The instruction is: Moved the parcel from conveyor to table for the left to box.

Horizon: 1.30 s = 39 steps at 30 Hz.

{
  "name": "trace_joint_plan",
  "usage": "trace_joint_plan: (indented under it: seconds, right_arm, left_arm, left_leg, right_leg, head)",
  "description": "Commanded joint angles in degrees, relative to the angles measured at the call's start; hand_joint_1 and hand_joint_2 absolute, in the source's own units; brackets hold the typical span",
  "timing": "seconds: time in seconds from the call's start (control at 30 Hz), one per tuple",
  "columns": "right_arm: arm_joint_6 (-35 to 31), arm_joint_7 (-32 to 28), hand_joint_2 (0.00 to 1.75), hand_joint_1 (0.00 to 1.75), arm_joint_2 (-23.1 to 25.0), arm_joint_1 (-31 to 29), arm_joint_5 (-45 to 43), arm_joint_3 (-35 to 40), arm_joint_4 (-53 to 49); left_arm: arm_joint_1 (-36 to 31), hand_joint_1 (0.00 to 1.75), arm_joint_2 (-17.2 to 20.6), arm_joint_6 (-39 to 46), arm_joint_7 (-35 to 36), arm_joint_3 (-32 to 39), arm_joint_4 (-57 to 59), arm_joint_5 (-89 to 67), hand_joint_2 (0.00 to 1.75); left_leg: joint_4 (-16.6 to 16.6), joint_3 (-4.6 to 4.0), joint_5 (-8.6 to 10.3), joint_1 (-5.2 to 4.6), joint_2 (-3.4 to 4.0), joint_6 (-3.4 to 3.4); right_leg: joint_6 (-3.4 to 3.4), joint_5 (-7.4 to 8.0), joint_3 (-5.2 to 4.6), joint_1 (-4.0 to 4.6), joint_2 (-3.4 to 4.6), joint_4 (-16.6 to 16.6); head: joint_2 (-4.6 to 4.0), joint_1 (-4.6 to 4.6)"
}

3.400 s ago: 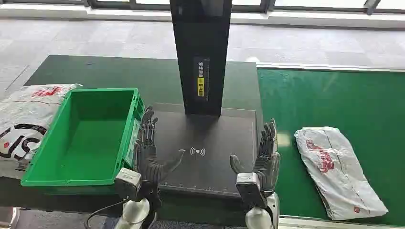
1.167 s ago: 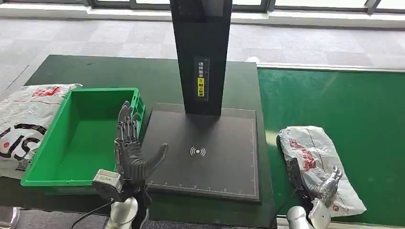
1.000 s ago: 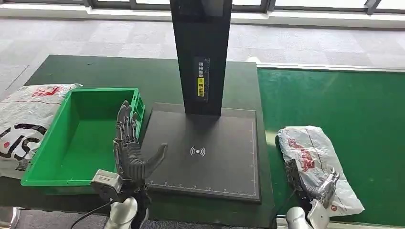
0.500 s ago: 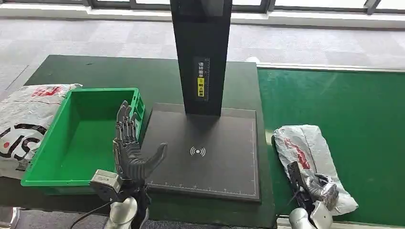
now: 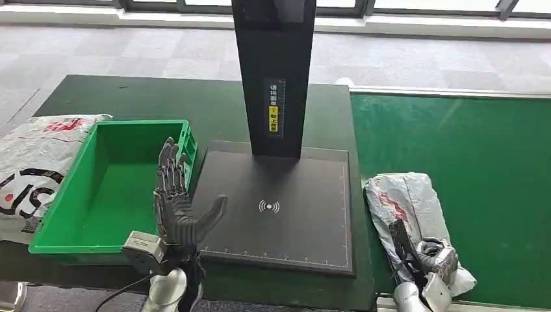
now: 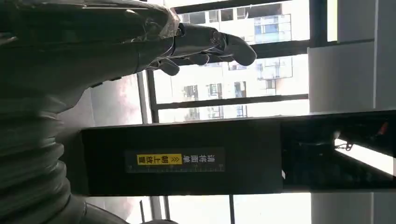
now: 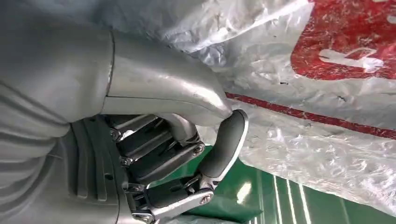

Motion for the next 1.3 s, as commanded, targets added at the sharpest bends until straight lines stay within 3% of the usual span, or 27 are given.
trace_joint_plan:
  seconds: [0.03, 0.57, 0.6, 0.63, 1.3]
  right_arm:
    - [0.58, 0.12, 1.75, 1.75, -0.76, -0.98, -0.21, 0.27, 3.73]
    - [0.93, 0.16, 1.75, 1.75, -0.28, -1.08, 0.33, 1.67, 2.16]
    - [0.93, 0.16, 1.75, 1.06, -0.28, -1.08, 0.33, 1.67, 2.16]
    - [0.91, 0.73, 1.75, 0.0, -0.18, -1.05, 1.07, 1.95, 2.16]
    - [-0.7, -1.02, 1.75, 0.0, 1.12, 0.74, 0.97, 3.56, -2.46]
  left_arm:
    - [2.89, 0.0, -3.34, 0.11, 0.19, 3.41, 1.29, 0.15, 1.75]
    - [2.83, 0.0, -3.34, 0.8, 0.19, 3.69, 0.69, 0.15, 1.75]
    - [2.83, 0.0, -3.34, 0.8, 0.19, 3.69, 0.69, 0.15, 1.75]
    - [2.84, 0.0, -3.34, 0.81, 0.19, 3.86, 0.6, 0.13, 1.75]
    - [3.12, 0.0, -3.34, 0.19, 0.19, 3.68, 0.51, 0.15, 1.75]
  left_leg:
    - [-0.2, 0.25, -0.03, -0.01, 0.21, 0.1]
    - [-0.19, 0.11, -0.02, -0.02, 0.25, 0.11]
    - [-0.18, 0.1, -0.02, -0.02, 0.23, 0.1]
    - [-0.12, 0.06, -0.02, -0.02, 0.18, 0.08]
    - [-0.11, -0.14, -0.03, -0.03, 0.18, 0.07]
  right_leg:
    - [-0.09, 0.02, 0.18, 0.02, 0.1, -0.2]
    - [-0.1, 0.04, 0.15, 0.02, 0.13, -0.19]
    - [-0.09, 0.04, 0.14, 0.01, 0.12, -0.17]
    - [-0.07, 0.02, 0.11, 0.01, 0.1, -0.11]
    - [-0.07, 0.01, 0.07, -0.01, 0.1, -0.08]
  head:
    - [0.0, 0.0]
    - [0.0, 0.0]
    - [0.0, 0.0]
    - [0.0, 0.0]
    - [0.0, 0.0]
